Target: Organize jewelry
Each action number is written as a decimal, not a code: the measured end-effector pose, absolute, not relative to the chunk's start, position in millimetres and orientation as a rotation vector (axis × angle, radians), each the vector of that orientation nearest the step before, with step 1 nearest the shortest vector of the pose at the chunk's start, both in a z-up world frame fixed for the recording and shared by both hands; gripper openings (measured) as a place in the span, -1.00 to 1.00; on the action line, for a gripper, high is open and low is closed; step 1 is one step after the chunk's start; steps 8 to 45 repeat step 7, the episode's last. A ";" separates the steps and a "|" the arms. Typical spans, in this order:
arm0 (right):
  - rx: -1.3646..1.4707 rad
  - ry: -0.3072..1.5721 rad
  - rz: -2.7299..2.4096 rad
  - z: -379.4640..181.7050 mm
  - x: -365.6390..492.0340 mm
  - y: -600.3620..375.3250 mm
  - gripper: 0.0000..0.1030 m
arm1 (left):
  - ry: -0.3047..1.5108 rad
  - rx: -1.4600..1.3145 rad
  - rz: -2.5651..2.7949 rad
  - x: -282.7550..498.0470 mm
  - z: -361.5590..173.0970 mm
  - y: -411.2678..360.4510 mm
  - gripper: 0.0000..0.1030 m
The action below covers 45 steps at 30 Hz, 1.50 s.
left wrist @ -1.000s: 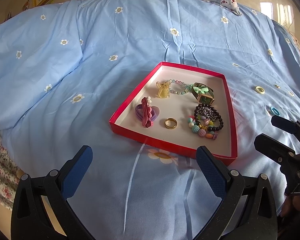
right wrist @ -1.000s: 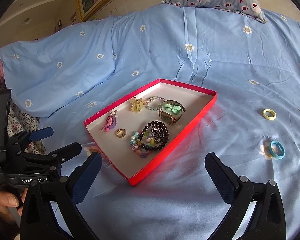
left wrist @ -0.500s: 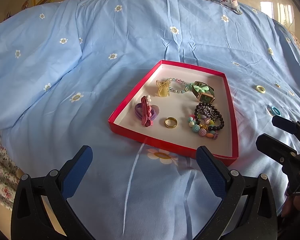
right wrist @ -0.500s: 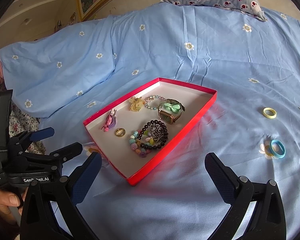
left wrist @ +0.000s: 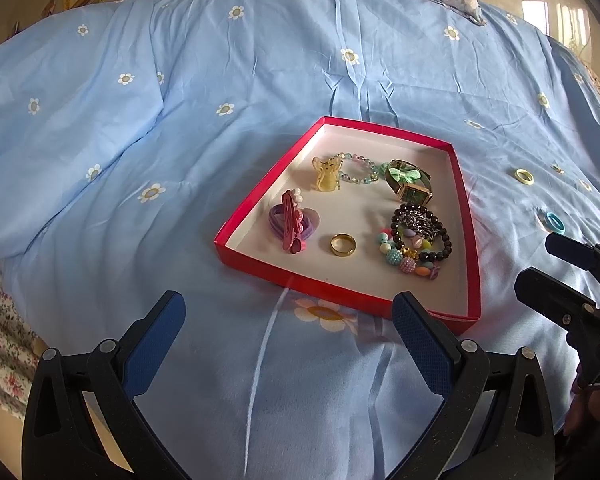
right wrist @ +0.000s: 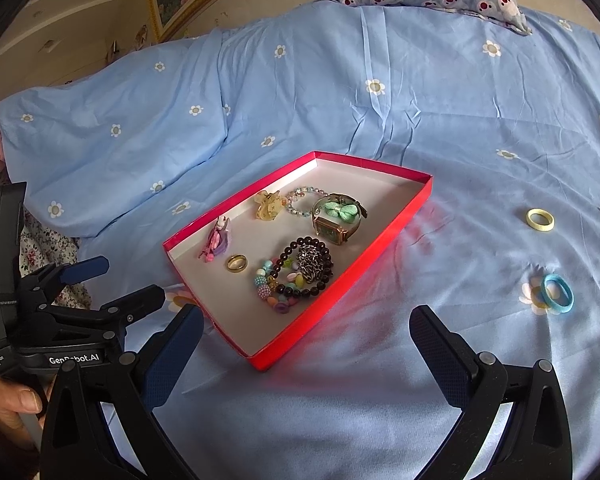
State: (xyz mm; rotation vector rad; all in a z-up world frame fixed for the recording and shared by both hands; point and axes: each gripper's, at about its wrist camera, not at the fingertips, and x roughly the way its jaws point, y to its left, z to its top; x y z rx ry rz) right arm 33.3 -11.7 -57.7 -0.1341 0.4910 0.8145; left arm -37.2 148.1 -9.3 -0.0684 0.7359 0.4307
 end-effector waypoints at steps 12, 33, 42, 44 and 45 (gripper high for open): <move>-0.135 0.502 0.816 -57.4 35.4 -8.7 1.00 | 0.739 -0.070 0.430 -35.6 -9.3 149.1 1.00; -0.135 0.502 0.816 -57.4 35.4 -8.7 1.00 | 0.739 -0.070 0.430 -35.6 -9.3 149.1 1.00; -0.135 0.502 0.816 -57.4 35.4 -8.7 1.00 | 0.739 -0.070 0.430 -35.6 -9.3 149.1 1.00; -0.135 0.502 0.816 -57.4 35.4 -8.7 1.00 | 0.739 -0.070 0.430 -35.6 -9.3 149.1 1.00; -0.135 0.502 0.816 -57.4 35.4 -8.7 1.00 | 0.739 -0.070 0.430 -35.6 -9.3 149.1 1.00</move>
